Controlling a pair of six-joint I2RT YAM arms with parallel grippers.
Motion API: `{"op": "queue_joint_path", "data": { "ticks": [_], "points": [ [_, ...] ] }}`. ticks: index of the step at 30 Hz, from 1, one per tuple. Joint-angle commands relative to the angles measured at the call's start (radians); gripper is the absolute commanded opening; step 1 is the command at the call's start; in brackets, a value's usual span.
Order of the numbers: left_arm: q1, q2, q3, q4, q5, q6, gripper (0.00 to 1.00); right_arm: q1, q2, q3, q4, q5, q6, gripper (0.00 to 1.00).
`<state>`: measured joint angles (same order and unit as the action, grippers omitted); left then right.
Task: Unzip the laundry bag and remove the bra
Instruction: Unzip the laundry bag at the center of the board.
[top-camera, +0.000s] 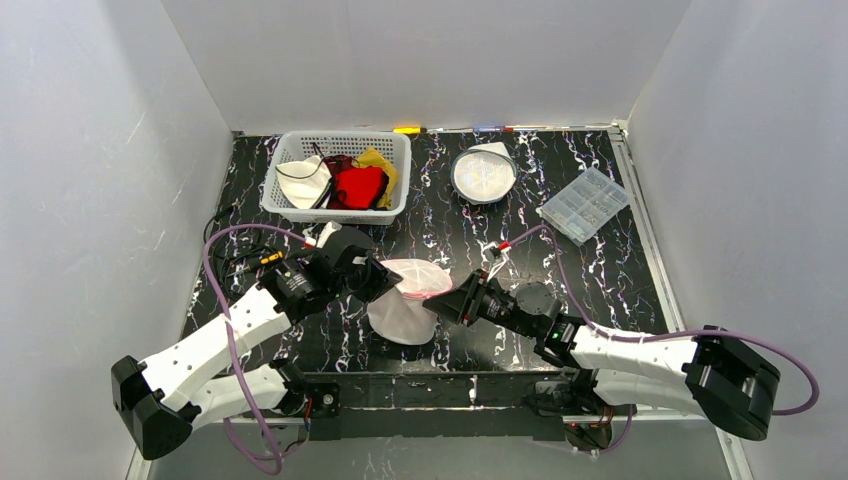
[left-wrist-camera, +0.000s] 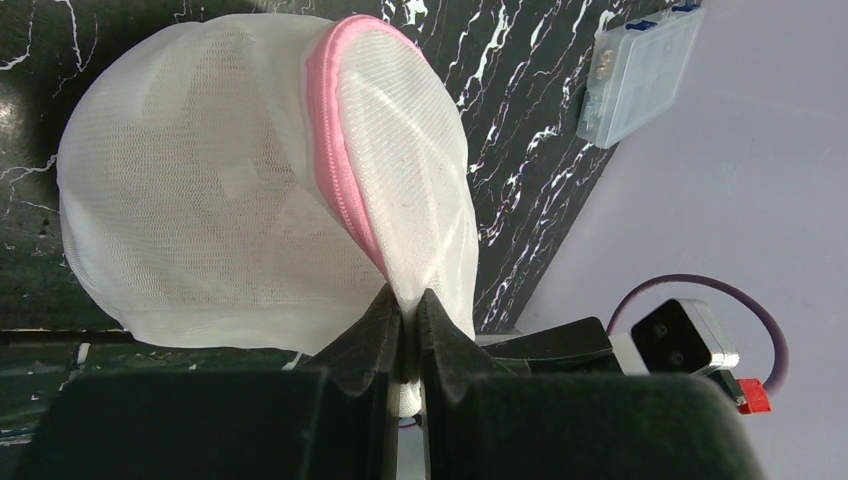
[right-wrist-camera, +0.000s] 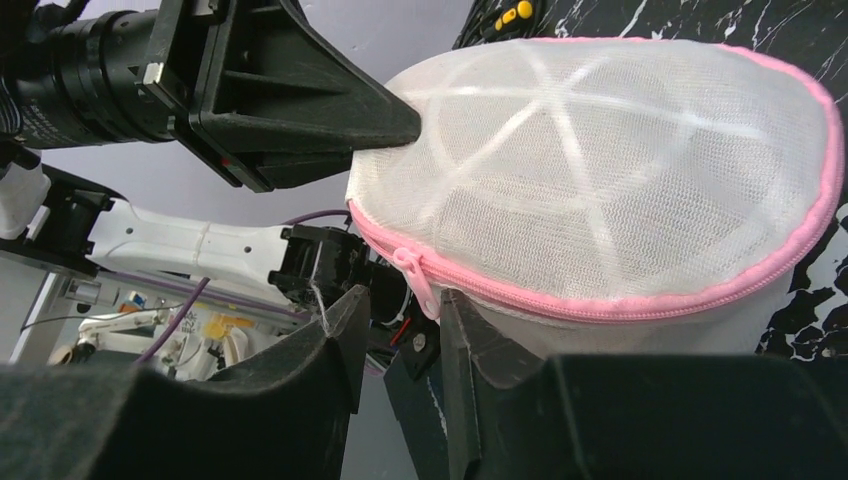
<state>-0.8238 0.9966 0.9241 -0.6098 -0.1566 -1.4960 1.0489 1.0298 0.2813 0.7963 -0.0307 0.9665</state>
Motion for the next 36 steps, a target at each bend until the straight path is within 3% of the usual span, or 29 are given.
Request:
{"op": "queue_joint_path", "data": {
  "ticks": [1,18,36],
  "points": [
    [-0.001,-0.021,-0.013,-0.016,0.006,-0.001,0.00,-0.011,-0.032,-0.011,0.064,0.060,0.005,0.39],
    [0.000,-0.021,-0.019,-0.012,0.013,-0.001,0.00,-0.016,-0.014,-0.005,0.080,0.054,0.015,0.24],
    [0.000,-0.025,-0.021,-0.010,0.011,-0.003,0.00,-0.015,0.045,0.042,0.017,-0.018,-0.006,0.27]
  ]
}}
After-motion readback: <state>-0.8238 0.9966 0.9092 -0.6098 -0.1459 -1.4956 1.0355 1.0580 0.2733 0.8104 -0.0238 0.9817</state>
